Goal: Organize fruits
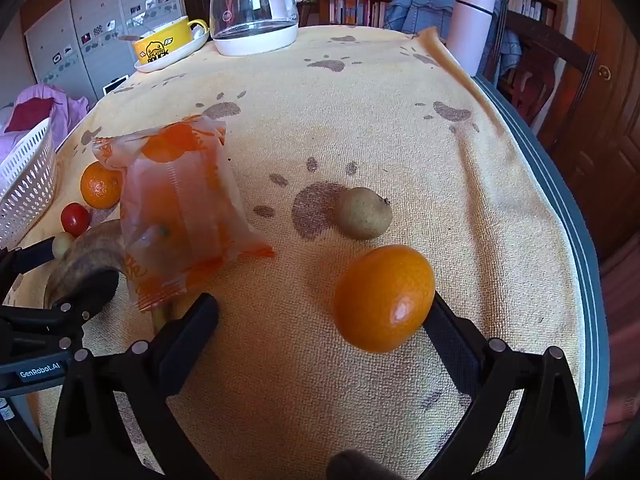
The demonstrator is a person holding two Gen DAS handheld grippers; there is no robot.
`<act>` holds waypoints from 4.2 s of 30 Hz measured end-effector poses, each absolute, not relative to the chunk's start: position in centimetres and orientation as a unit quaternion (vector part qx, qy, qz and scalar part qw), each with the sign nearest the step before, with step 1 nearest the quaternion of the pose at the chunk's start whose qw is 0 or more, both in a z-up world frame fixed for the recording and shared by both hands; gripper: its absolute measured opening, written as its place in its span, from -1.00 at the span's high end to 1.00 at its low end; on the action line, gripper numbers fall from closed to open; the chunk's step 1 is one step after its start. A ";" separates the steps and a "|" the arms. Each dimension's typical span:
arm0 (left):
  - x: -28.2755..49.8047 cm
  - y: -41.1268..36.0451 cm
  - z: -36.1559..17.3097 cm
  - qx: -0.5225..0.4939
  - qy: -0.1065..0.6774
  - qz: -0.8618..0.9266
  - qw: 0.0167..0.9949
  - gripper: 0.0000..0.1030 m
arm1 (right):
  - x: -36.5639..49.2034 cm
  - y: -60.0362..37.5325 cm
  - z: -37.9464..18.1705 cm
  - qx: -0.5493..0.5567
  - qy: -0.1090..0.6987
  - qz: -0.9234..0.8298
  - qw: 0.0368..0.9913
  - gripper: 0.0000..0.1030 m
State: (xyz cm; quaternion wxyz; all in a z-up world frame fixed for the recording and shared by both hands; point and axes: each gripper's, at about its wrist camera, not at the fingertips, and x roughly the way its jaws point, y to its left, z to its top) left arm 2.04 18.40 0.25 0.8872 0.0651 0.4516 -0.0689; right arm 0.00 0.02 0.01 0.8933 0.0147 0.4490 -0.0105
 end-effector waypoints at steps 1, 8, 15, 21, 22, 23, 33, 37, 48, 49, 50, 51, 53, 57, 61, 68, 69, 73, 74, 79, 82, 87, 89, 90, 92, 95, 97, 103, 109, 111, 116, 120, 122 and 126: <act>2.0 18.4 0.3 0.063 0.451 -0.070 0.887 -0.96 | 0.0 0.0 0.0 0.014 0.449 -0.011 0.893 -0.91; 2.0 18.4 0.3 0.065 0.450 -0.069 0.888 -0.96 | 0.0 0.0 0.0 0.017 0.449 -0.009 0.893 -0.91; 2.0 18.4 0.3 0.065 0.451 -0.069 0.888 -0.96 | 0.0 0.0 0.0 0.017 0.449 -0.010 0.893 -0.91; 2.0 18.4 0.2 0.064 0.451 -0.069 0.888 -0.96 | 0.0 0.0 0.0 0.017 0.449 -0.009 0.893 -0.91; 2.0 18.5 0.2 0.064 0.451 -0.069 0.888 -0.96 | 0.0 0.0 0.0 0.017 0.449 -0.010 0.893 -0.91; 2.0 18.4 0.2 0.065 0.451 -0.069 0.888 -0.96 | 0.0 0.0 0.0 0.017 0.449 -0.009 0.893 -0.91; 2.0 18.5 0.2 0.064 0.450 -0.069 0.888 -0.96 | 0.0 0.0 0.0 0.017 0.450 -0.010 0.893 -0.91; 2.0 18.5 0.2 0.064 0.450 -0.069 0.888 -0.96 | 0.0 0.0 0.0 0.017 0.450 -0.010 0.893 -0.91; 2.1 18.5 0.2 0.062 0.450 -0.070 0.888 -0.96 | 0.0 0.2 0.1 0.016 0.451 -0.011 0.893 -0.91; 2.1 18.5 0.3 0.062 0.450 -0.070 0.888 -0.96 | 0.0 0.2 0.1 0.015 0.451 -0.011 0.893 -0.91; 2.0 18.4 0.3 0.062 0.450 -0.070 0.888 -0.96 | 0.0 0.2 0.1 0.015 0.451 -0.011 0.893 -0.91; 2.1 18.5 0.3 0.062 0.451 -0.070 0.888 -0.96 | 0.0 0.2 0.1 0.015 0.451 -0.011 0.892 -0.91; 2.1 18.5 0.3 0.062 0.451 -0.070 0.888 -0.96 | 0.0 0.2 0.1 0.016 0.451 -0.011 0.892 -0.91; 2.1 18.5 0.2 0.062 0.451 -0.070 0.888 -0.96 | 0.0 0.2 0.1 0.015 0.451 -0.011 0.892 -0.91; 2.1 18.5 0.2 0.062 0.450 -0.071 0.888 -0.96 | 0.0 0.2 0.1 0.015 0.451 -0.011 0.892 -0.91; 2.2 18.6 0.2 0.062 0.451 -0.070 0.888 -0.96 | -0.3 0.2 -0.1 0.013 0.451 -0.012 0.892 -0.91; 2.2 18.6 0.2 0.062 0.451 -0.070 0.888 -0.96 | -0.2 0.2 -0.1 0.013 0.452 -0.012 0.892 -0.91; 2.2 18.5 0.3 0.062 0.451 -0.070 0.888 -0.96 | -0.1 0.1 -0.1 0.015 0.452 -0.011 0.892 -0.91; 2.2 18.5 0.3 0.063 0.452 -0.070 0.887 -0.96 | -0.2 0.0 -0.1 0.016 0.452 -0.011 0.892 -0.91; 2.6 18.4 0.4 0.069 0.461 -0.075 0.881 -0.96 | -0.2 -0.1 0.0 0.019 0.452 -0.008 0.892 -0.91; 2.9 18.5 0.4 0.075 0.474 -0.085 0.873 -0.96 | -0.2 -0.2 0.0 0.021 0.451 -0.007 0.892 -0.91; 3.1 18.6 0.4 0.082 0.473 -0.107 0.871 -0.96 | -0.2 -0.3 0.1 0.024 0.452 -0.003 0.892 -0.91; 2.9 18.6 0.3 0.081 0.466 -0.103 0.875 -0.96 | -0.2 -0.4 0.2 0.026 0.452 0.000 0.892 -0.91; 2.8 18.6 0.3 0.079 0.466 -0.100 0.875 -0.96 | -0.2 -0.5 0.2 0.028 0.452 0.002 0.892 -0.91; 2.7 18.6 0.4 0.078 0.465 -0.096 0.877 -0.96 | -0.2 -0.6 0.2 0.031 0.453 0.007 0.891 -0.91; 2.3 18.6 0.6 0.082 0.460 -0.083 0.880 -0.96 | -0.2 -0.8 0.5 0.028 0.462 0.020 0.886 -0.91; 1.7 18.9 1.0 0.083 0.451 -0.078 0.885 -0.96 | -0.3 -1.1 0.8 0.033 0.467 0.030 0.883 -0.91; -0.6 21.3 3.6 0.047 0.417 -0.092 0.903 -0.96 | -1.4 -1.8 3.5 0.031 0.438 0.059 0.896 -0.91; -2.2 23.8 5.5 0.034 0.389 -0.077 0.917 -0.96 | -3.4 -2.6 7.1 0.062 0.365 0.105 0.923 -0.91; -2.3 24.7 5.8 0.027 0.384 -0.071 0.920 -0.96 | -3.8 -2.9 7.9 0.074 0.348 0.115 0.928 -0.91; -1.6 25.5 5.1 0.007 0.394 -0.064 0.917 -0.75 | -3.9 -3.3 8.4 0.095 0.336 0.122 0.929 -0.91; -0.8 24.5 3.9 0.008 0.410 -0.072 0.909 -0.52 | -3.6 -3.5 8.1 0.101 0.338 0.121 0.928 -0.91; -0.4 24.0 3.6 0.009 0.413 -0.077 0.907 -0.48 | -3.6 -3.7 8.0 0.105 0.338 0.121 0.927 -0.91; 0.5 23.4 3.2 0.007 0.417 -0.081 0.905 -0.38 | -3.4 -3.7 7.8 0.107 0.341 0.122 0.926 -0.91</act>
